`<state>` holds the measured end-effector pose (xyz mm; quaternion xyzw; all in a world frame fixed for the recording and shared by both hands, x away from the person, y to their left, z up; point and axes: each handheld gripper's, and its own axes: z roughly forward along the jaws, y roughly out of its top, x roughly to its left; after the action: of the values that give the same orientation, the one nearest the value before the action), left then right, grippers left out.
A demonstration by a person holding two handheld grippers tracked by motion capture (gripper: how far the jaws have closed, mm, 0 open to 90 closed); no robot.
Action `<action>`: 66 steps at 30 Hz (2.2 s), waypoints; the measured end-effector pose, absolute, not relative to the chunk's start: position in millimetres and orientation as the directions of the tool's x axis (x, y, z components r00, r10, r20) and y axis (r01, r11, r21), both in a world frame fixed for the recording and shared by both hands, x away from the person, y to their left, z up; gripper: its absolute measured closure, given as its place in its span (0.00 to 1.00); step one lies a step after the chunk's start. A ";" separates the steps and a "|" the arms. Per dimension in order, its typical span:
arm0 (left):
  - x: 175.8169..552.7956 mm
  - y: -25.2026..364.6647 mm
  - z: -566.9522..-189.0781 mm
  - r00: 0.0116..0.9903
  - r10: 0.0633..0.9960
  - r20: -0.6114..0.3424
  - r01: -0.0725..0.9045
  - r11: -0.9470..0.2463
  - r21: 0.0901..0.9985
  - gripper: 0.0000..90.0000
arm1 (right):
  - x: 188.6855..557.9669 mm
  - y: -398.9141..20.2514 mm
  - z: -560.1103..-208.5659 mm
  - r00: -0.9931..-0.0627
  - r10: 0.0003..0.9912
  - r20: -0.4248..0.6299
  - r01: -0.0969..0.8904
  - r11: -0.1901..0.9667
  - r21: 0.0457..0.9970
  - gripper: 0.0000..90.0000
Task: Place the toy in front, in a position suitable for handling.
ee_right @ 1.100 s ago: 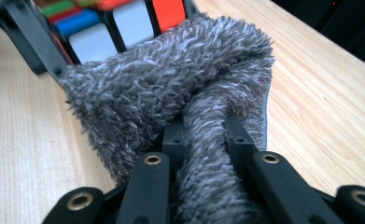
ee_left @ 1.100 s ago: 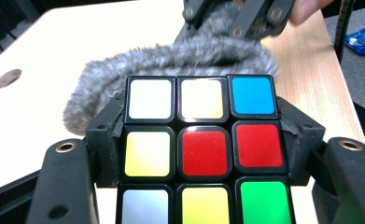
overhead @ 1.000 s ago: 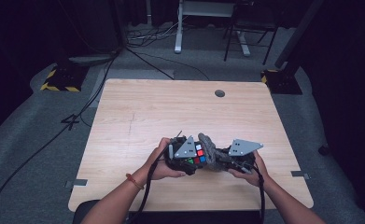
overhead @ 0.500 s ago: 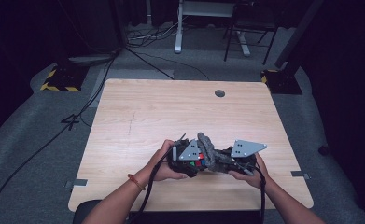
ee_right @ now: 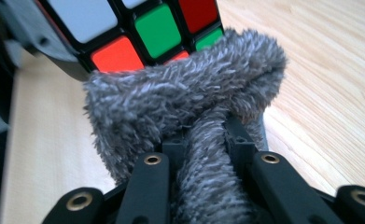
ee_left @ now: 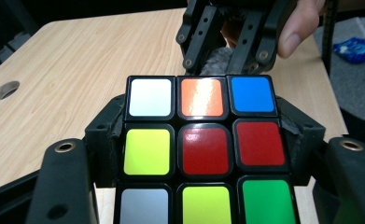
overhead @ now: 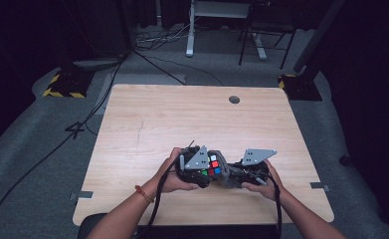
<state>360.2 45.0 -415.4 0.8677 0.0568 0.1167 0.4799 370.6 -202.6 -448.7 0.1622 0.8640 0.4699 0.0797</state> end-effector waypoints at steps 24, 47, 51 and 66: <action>359.4 45.7 -420.1 0.960 0.214 0.178 -0.021 -0.583 0.812 0.36 | 364.4 -215.8 -429.3 -0.936 0.352 0.028 0.175 0.394 0.902 0.84; 359.1 42.5 -419.0 0.950 0.225 0.216 -0.033 -0.616 0.787 0.37 | 372.0 -209.9 -442.7 -0.921 0.388 -0.037 0.188 0.524 0.831 0.84; 360.0 41.3 -421.5 0.952 0.221 0.214 -0.029 -0.627 0.778 0.37 | 369.5 -210.8 -438.6 -0.925 0.377 -0.034 0.173 0.500 0.848 0.84; 357.6 38.4 -420.6 0.948 0.222 0.227 -0.040 -0.627 0.778 0.37 | 359.3 -211.4 -423.2 -0.919 0.385 -0.089 0.111 0.468 0.877 0.84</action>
<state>357.6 38.4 -420.6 0.8890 0.0512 0.1527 0.4287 359.3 -211.4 -423.2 0.1467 0.8454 0.4946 0.1383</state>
